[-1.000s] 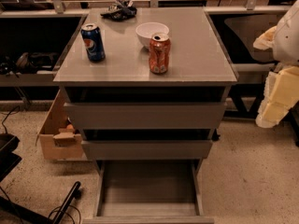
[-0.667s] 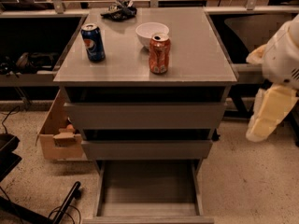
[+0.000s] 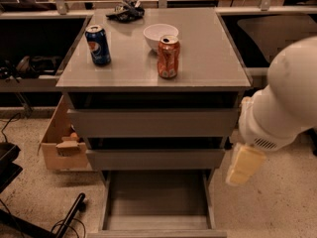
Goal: Close bottom drawer
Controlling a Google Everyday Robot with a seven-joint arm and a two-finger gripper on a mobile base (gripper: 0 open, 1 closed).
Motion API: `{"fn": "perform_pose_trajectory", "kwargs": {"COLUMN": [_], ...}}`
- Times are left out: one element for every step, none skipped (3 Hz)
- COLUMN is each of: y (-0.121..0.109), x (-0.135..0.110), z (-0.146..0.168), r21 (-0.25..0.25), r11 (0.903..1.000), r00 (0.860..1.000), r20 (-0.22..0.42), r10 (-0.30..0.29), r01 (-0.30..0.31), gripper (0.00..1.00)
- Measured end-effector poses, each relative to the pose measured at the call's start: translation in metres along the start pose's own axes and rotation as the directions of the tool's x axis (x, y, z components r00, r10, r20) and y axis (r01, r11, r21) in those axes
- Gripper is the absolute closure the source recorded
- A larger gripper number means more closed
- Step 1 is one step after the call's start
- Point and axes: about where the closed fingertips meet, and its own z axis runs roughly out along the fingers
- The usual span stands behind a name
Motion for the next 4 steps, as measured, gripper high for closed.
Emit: {"fn": "perform_pose_trajectory", "kwargs": {"y": [0.031,0.085,0.126,0.134], "x": [0.01,0.038,0.056,0.056], "z": [0.081,0.163,0.216,0.223], "r21": [-0.006,-0.095,-0.22,-0.246], "r11": [0.9997,0.9949,0.9721,0.9654], "r00": [0.997,0.991,0.988,0.988], "r20": [-0.068,-0.133,-0.144,-0.142], "r10": [0.022,0.022,0.05,0.053], "r01": [-0.022,-0.035,-0.081,-0.087], "gripper": [0.0,0.0,0.0,0.0]}}
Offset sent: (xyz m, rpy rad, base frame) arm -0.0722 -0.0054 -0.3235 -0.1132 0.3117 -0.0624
